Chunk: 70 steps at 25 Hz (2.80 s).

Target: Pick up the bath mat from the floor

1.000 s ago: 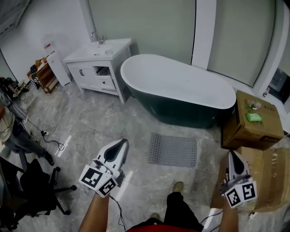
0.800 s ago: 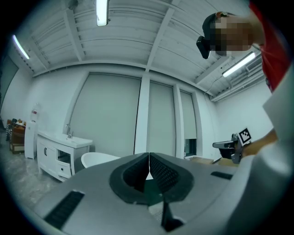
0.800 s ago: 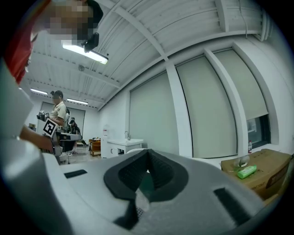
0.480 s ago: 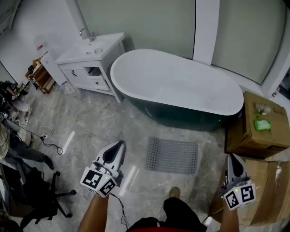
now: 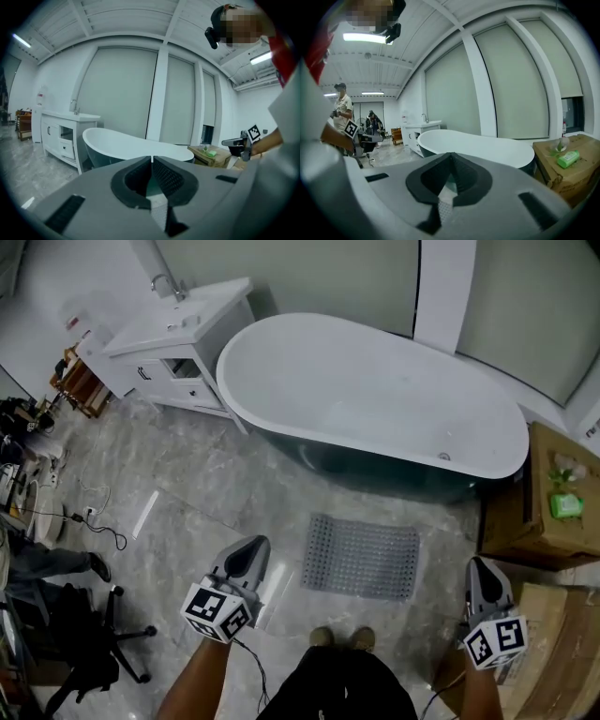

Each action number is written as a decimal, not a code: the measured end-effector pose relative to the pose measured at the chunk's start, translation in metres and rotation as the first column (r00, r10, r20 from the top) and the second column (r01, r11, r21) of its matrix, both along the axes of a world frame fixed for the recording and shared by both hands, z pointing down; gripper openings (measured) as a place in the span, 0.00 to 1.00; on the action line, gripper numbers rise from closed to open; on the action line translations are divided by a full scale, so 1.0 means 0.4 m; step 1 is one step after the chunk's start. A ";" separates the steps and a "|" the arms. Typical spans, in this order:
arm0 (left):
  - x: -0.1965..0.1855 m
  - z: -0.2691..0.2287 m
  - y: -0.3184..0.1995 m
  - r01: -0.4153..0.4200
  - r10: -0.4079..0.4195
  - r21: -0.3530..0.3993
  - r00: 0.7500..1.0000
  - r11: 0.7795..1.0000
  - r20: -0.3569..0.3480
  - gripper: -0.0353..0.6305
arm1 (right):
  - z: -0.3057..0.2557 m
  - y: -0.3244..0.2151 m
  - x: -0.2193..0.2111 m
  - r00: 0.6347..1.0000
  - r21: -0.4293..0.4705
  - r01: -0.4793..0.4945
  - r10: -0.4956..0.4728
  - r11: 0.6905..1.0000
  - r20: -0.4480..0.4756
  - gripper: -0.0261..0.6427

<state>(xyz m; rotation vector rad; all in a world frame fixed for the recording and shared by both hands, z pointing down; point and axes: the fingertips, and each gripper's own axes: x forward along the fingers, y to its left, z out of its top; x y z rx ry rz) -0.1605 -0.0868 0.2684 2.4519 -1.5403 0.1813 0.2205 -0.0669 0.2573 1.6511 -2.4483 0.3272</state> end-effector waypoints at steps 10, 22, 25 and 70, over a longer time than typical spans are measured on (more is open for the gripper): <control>-0.049 0.464 -0.119 0.008 -0.011 -0.258 1.000 0.966 -0.010 0.23 | 0.460 -0.098 0.009 0.999 -0.222 -0.052 0.047 0.974 -0.026 0.21; -0.112 1.153 -0.178 0.007 -0.038 -0.541 0.998 0.841 -0.046 0.40 | 1.144 -0.136 0.072 0.992 -0.448 -0.115 0.082 0.887 -0.092 0.33; -0.125 1.316 -0.197 0.004 -0.042 -0.590 0.998 0.807 -0.051 0.44 | 1.316 -0.151 0.080 0.992 -0.492 -0.112 0.070 0.863 -0.103 0.35; -0.002 1.909 -0.227 -0.082 0.117 -0.708 0.993 0.701 0.001 0.23 | 1.993 -0.192 0.101 0.996 -0.615 -0.092 0.073 0.783 -0.055 0.13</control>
